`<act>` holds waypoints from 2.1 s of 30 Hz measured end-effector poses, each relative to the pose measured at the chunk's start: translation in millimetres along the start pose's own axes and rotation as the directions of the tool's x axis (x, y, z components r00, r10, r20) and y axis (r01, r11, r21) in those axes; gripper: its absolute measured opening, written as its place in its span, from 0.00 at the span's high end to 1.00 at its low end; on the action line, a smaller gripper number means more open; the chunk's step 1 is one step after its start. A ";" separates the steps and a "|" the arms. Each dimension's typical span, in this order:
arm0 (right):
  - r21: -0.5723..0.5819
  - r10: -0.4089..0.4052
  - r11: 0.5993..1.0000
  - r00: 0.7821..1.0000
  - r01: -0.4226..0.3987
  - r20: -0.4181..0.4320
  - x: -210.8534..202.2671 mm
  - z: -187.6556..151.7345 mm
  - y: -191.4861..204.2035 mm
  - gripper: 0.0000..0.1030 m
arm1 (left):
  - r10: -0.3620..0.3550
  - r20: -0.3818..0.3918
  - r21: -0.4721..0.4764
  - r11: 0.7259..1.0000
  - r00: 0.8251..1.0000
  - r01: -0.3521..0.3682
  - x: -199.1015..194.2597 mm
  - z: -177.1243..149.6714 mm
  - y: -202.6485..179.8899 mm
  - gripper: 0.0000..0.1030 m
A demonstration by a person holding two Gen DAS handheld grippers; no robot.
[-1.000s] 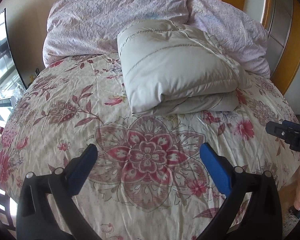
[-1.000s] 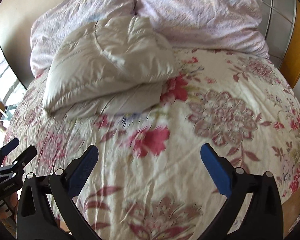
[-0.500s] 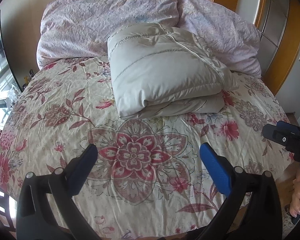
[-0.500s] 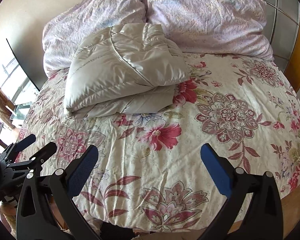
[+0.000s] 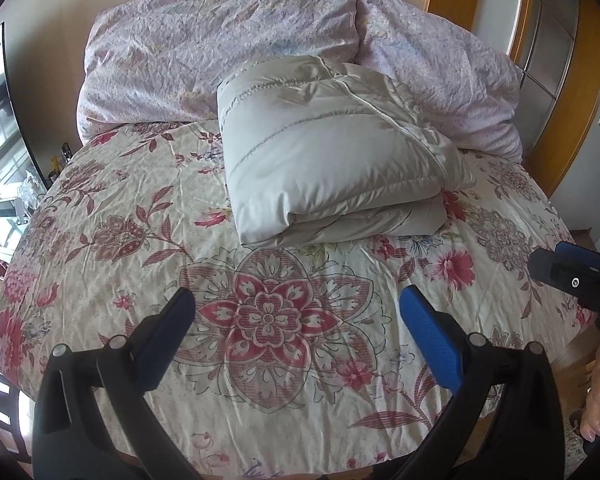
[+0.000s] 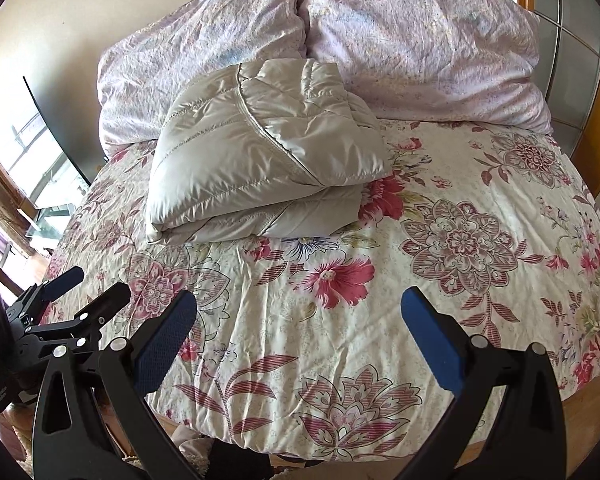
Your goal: Fold large clothes
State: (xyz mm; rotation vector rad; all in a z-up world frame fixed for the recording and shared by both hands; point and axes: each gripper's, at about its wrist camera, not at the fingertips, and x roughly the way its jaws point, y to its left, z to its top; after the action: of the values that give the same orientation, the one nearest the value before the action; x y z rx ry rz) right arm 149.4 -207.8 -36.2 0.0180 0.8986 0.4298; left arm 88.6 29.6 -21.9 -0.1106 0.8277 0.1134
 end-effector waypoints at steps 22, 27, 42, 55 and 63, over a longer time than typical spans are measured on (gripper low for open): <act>0.002 0.002 1.000 1.000 -0.002 -0.002 1.3 0.4 -2.3 0.01 | -0.029 -0.001 0.010 1.000 1.000 0.029 -1.6 0.7 -4.9 0.02; 0.003 0.002 1.000 1.000 -0.002 -0.003 1.7 0.3 -2.5 0.01 | -0.039 -0.001 0.016 0.999 0.999 0.039 -1.8 0.5 -7.2 0.02; 0.005 0.007 1.000 1.000 -0.006 -0.003 3.0 -0.6 -1.5 0.01 | -0.037 -0.003 0.014 0.999 0.999 0.037 -1.3 -0.1 -7.0 0.02; 0.005 0.007 1.000 1.000 -0.007 -0.003 3.6 -0.1 -1.7 0.01 | -0.037 -0.006 0.012 0.999 0.999 0.037 -0.3 -0.1 -6.6 0.02; 0.005 0.009 1.000 1.000 -0.009 -0.004 3.6 0.1 -2.3 0.01 | -0.039 -0.008 0.014 0.999 0.999 0.039 1.8 0.4 -6.0 0.02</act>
State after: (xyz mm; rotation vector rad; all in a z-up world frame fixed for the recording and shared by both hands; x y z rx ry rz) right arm 152.2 -208.6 -39.3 0.0254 0.9038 0.4361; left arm 90.9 23.8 -22.6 -0.1143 0.8333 0.0705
